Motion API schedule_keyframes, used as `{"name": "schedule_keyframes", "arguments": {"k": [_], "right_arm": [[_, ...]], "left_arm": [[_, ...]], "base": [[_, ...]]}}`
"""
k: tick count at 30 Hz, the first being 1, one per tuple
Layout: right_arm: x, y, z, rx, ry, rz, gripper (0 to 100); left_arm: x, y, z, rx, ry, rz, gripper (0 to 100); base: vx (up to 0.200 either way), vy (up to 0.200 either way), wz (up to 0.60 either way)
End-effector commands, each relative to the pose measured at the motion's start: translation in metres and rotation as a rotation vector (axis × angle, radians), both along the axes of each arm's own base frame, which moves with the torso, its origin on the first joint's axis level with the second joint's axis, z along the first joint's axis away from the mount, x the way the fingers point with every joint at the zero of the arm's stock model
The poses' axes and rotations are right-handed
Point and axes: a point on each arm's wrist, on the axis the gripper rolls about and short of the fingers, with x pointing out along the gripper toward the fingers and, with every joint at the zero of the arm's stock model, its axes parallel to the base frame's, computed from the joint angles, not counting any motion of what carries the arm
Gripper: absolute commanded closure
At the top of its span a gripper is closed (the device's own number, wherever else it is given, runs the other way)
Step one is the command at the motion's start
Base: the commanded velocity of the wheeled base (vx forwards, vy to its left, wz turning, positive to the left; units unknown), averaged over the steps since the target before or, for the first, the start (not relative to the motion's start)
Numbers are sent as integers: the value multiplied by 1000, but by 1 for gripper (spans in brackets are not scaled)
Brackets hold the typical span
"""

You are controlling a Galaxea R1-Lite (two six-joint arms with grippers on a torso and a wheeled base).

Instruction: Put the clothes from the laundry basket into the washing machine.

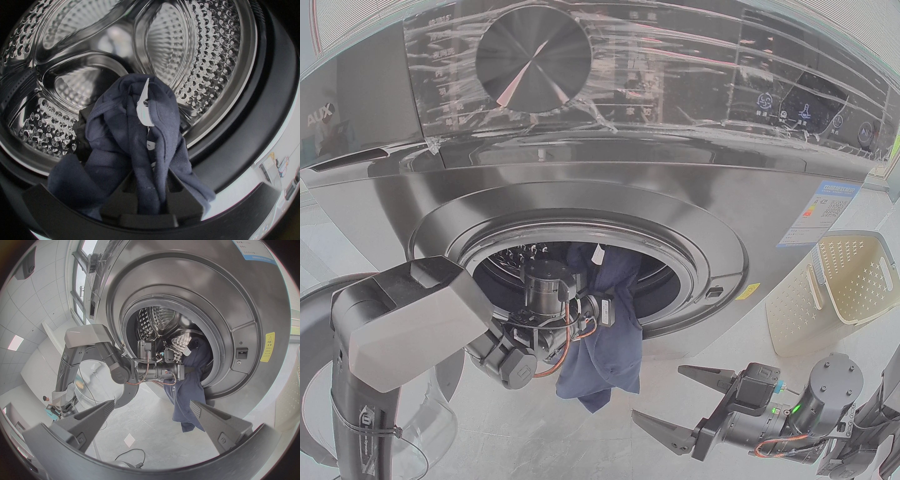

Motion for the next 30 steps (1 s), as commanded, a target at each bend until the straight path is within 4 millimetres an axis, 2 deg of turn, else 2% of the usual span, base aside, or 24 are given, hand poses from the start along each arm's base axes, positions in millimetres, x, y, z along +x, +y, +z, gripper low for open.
{"name": "schedule_keyframes", "arguments": {"k": [1,7,12,13,16,21,24,25,27,30], "right_arm": [[1,0,1,3,-2,-4,0],[1,1,1,6,-3,-4,0],[2,0,1,6,-3,-7,0],[2,0,1,5,-2,-7,0],[2,0,1,6,-3,-6,0],[2,0,1,5,-2,-6,0],[1,0,1,5,-2,-3,0],[1,0,1,5,-2,-3,0],[2,0,0,3,-2,-7,0],[2,0,1,4,-3,-7,0]], "left_arm": [[32,-2,15,-111,-77,77,100],[62,7,58,-238,-236,181,100],[61,7,64,-259,-258,204,100],[57,5,63,-268,-250,199,0],[50,4,63,-272,-232,192,0],[13,3,58,-210,-114,152,0],[-4,6,50,-157,-42,134,0],[-4,6,50,-157,-42,134,0],[-14,11,37,-98,29,132,0],[-18,14,22,-52,82,134,0]], "base": [[0,0,0],[0,0,0],[0,0,0],[0,0,0],[0,0,0],[0,0,0],[0,0,0],[0,0,0],[0,0,0],[0,0,0]]}}
